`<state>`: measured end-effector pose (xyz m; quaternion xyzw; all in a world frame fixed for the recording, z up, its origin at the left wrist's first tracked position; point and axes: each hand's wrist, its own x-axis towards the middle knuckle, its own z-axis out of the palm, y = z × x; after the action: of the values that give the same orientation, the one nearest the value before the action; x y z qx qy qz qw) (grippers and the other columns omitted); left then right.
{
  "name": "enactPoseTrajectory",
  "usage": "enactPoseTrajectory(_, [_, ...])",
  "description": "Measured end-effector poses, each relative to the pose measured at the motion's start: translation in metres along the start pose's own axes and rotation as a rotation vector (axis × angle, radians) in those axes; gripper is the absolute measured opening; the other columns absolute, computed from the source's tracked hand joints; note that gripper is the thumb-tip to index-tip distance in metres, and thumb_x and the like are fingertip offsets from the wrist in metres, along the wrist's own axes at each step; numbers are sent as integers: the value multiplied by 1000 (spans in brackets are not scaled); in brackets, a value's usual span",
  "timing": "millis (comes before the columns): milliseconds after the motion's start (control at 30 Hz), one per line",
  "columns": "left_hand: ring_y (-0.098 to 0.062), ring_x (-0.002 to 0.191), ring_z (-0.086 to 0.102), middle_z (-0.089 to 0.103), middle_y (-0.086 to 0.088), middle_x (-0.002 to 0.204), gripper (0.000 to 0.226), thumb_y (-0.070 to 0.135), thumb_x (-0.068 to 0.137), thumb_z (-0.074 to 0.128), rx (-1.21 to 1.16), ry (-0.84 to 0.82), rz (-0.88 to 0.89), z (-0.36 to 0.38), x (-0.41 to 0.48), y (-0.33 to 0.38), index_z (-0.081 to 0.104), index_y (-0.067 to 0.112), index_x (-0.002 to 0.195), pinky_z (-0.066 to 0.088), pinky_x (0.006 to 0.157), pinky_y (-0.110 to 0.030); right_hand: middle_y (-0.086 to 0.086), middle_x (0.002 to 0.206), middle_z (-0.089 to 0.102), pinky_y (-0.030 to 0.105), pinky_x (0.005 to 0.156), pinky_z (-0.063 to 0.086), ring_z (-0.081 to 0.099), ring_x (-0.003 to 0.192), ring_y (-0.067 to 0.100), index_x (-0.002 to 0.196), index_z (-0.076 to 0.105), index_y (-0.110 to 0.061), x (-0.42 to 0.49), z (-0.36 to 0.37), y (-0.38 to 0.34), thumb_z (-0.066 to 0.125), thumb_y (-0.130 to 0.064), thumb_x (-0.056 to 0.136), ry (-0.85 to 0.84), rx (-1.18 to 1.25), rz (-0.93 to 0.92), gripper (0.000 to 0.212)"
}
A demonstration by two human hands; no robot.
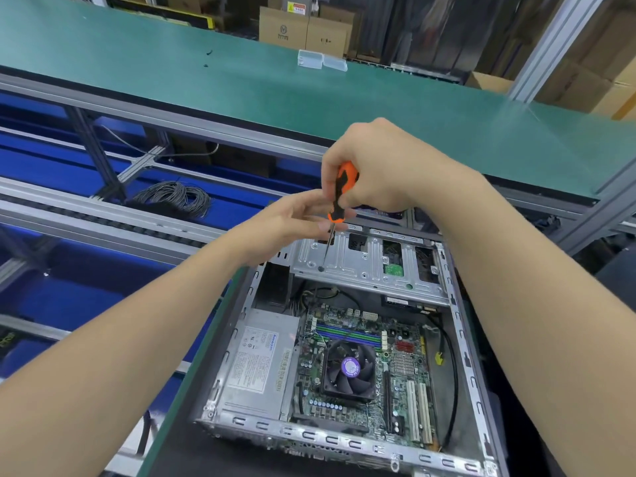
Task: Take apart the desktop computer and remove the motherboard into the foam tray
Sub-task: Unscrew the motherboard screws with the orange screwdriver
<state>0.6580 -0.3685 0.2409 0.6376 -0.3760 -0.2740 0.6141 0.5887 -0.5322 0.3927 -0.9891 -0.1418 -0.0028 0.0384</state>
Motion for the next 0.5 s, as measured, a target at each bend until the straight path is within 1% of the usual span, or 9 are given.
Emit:
enactPoseTrajectory(67, [-28,134,57,60,-6,146,41,17,104,57,2,-39,-5,-1,1,2,51,14,145,42,111,-48,-10,71,68,37,70,59,61,73,10,72,76,-30,2,-2,-3,65,3,76,-34,-38,-6,35])
enactPoseTrajectory(133, [-29,132,59,62,-7,142,35,19,106,54,27,-52,-6,-1,3,4,56,12,140,43,111,-49,-8,73,69,39,71,59,63,74,14,70,73,-29,2,2,-6,58,6,76,-54,-33,-16,38])
enactPoseTrajectory(200, [-30,124,65,69,-9,131,29,17,105,54,49,-3,-3,2,4,4,61,8,131,49,106,-47,-6,88,69,42,77,58,63,85,20,77,71,-28,1,10,-5,57,6,76,-59,-9,-45,37])
enactPoseTrajectory(267, [-32,115,70,74,-10,118,21,11,103,56,65,59,17,4,4,2,64,8,123,54,99,-48,-2,106,61,39,82,53,59,97,20,89,67,-32,0,15,-2,61,2,77,-60,37,-85,36])
enactPoseTrajectory(333, [-34,108,73,76,-11,107,15,8,98,66,61,111,32,6,3,2,68,16,111,57,96,-51,0,116,51,35,83,50,55,104,19,104,62,-32,-2,19,0,65,-13,77,-47,165,-96,33])
enactPoseTrajectory(367, [-36,103,74,77,-10,100,16,12,92,74,57,149,36,8,3,3,68,23,101,59,92,-51,1,116,48,36,85,49,54,105,21,110,58,-31,-2,22,2,67,-23,78,-6,200,-95,34])
enactPoseTrajectory(400, [-36,97,75,76,-6,92,21,17,85,82,63,201,42,10,4,4,66,30,91,61,85,-50,0,114,47,40,86,50,53,103,23,113,53,-30,-2,27,3,68,-34,80,63,191,-81,37])
enactPoseTrajectory(433, [-35,89,76,73,-1,83,28,22,79,87,74,258,51,11,5,4,63,33,83,61,78,-48,0,109,47,43,84,51,54,98,25,113,50,-29,-2,32,4,67,-45,82,145,147,-47,38])
enactPoseTrajectory(500, [-25,72,73,64,5,73,35,31,70,92,133,368,65,16,7,3,59,38,78,61,70,-47,-1,100,47,42,76,50,55,86,26,106,48,-28,-1,41,1,61,-63,86,279,69,46,43])
